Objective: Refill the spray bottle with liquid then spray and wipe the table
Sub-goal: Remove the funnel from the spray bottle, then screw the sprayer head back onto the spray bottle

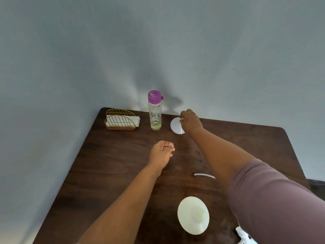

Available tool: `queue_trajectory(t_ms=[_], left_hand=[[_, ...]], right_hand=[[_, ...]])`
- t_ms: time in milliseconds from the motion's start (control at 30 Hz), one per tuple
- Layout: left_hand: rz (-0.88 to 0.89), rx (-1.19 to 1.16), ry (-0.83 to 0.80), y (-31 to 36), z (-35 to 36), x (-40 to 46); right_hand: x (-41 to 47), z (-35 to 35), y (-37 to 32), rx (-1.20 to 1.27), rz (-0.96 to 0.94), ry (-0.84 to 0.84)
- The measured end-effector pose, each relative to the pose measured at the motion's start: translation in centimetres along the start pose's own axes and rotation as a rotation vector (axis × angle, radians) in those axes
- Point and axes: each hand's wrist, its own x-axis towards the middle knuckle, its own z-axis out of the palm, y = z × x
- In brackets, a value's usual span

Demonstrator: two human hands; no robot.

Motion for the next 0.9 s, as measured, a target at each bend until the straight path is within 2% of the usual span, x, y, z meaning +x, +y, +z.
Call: queue_trajectory(t_ms=[333, 567, 733, 900], left_hand=[[0.001, -0.01, 0.032, -0.9, -1.4, 0.1], [0.022, 0.018, 0.039, -0.8, -1.8, -1.2], [0.08, 0.059, 0.022, -0.5, -2.2, -3.4], [0.223, 0.202, -0.045, -1.5, -1.8, -7.0]], right_hand=[[0.2, 1.1, 0.4, 0.07, 0.05, -0.008], [-2.2, -0.2, 0.2, 0.256, 0.123, 0.054], [-7.3, -2.5, 0.8, 0.315, 0.202, 0.152], [-15.6, -5.0, 3.0, 0.376, 0.361, 0.282]])
